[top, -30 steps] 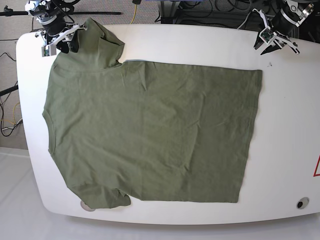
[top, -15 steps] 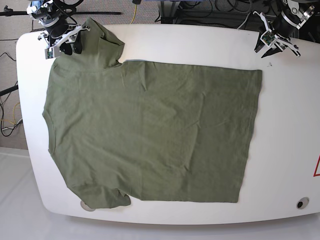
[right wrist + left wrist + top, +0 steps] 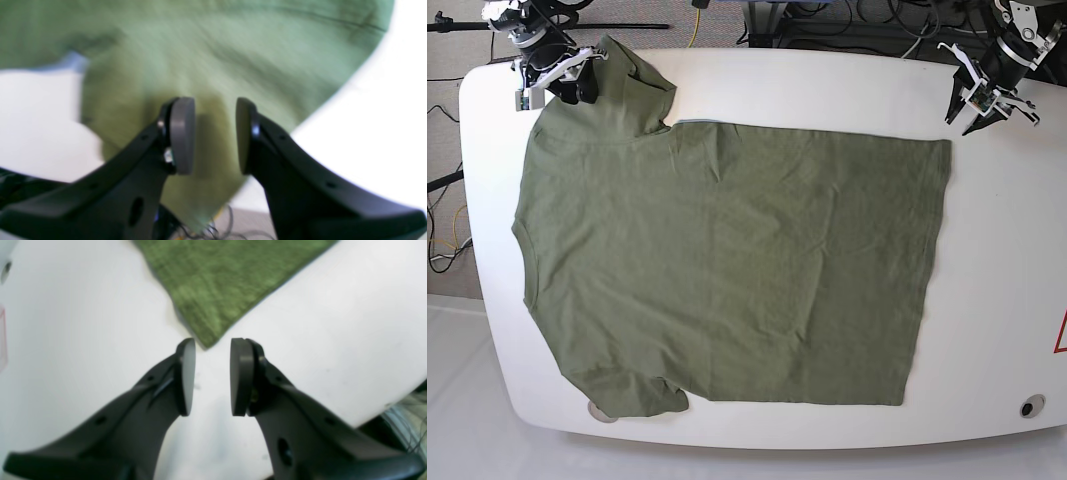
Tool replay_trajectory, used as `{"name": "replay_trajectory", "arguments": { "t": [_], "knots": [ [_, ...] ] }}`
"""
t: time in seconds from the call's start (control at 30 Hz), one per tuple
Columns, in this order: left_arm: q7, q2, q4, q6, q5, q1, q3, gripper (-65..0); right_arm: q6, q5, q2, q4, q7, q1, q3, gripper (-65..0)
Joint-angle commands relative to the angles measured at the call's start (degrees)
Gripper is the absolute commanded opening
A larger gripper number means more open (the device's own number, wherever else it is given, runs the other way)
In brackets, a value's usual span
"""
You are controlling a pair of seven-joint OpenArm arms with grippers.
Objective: Fold the T-shirt properly
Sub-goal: 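Close right gripper on the sleeve fabric and lift it slightly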
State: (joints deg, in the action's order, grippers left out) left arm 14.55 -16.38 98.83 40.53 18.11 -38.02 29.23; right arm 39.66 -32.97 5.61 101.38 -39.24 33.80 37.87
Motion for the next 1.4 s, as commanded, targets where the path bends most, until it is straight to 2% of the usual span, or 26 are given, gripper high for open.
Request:
{"name": "replay_trajectory", "arguments": {
  "t": [0.0, 0.4, 0.47, 0.6, 0.73, 0.8, 1.07, 1.37],
  "knots": [
    [1.3, -0.5, 0.8, -0.5, -2.0, -0.3, 0.5, -49.5, 0.3, -1.5, 0.7, 0.4, 0.0, 0.2, 0.2, -44.2],
    [2.1, 0.5, 2.5, -0.5, 3.5, -0.5, -0.2, -50.1, 0.3, 0.1, 0.7, 0.9, -2.8, -0.9, -0.1, -45.5],
    [2.4, 0.9, 2.1, -0.5, 7.8, -0.4, -0.8, -50.1, 0.3, 4.8, 0.7, 1.5, -2.4, -1.1, -0.7, -48.8],
    [2.0, 1.1, 2.1, -0.5, 9.3, -0.3, -0.9, -49.3, 0.3, 8.0, 0.6, 1.6, -2.3, -1.5, -0.8, -51.5],
    [1.8, 0.9, 1.9, -0.5, 9.1, -0.3, -1.1, -48.4, 0.3, 9.6, 0.6, 1.3, -2.3, -1.8, -1.1, -50.9],
    [2.2, -0.3, 1.9, -0.5, 6.6, 0.3, -1.6, -47.2, 0.3, 10.6, 0.5, 1.0, -2.0, -2.6, -0.9, -49.2],
    [1.6, -2.3, 1.7, -0.5, 4.6, 1.3, -1.7, -45.9, 0.3, 10.5, 0.5, 0.3, -1.3, -2.1, -1.3, -45.8],
    [1.4, -2.5, 1.6, -0.5, 4.1, 0.9, -1.9, -47.9, 0.3, 6.0, 0.5, -2.8, -2.9, -2.4, -1.5, -42.2]
  ]
}}
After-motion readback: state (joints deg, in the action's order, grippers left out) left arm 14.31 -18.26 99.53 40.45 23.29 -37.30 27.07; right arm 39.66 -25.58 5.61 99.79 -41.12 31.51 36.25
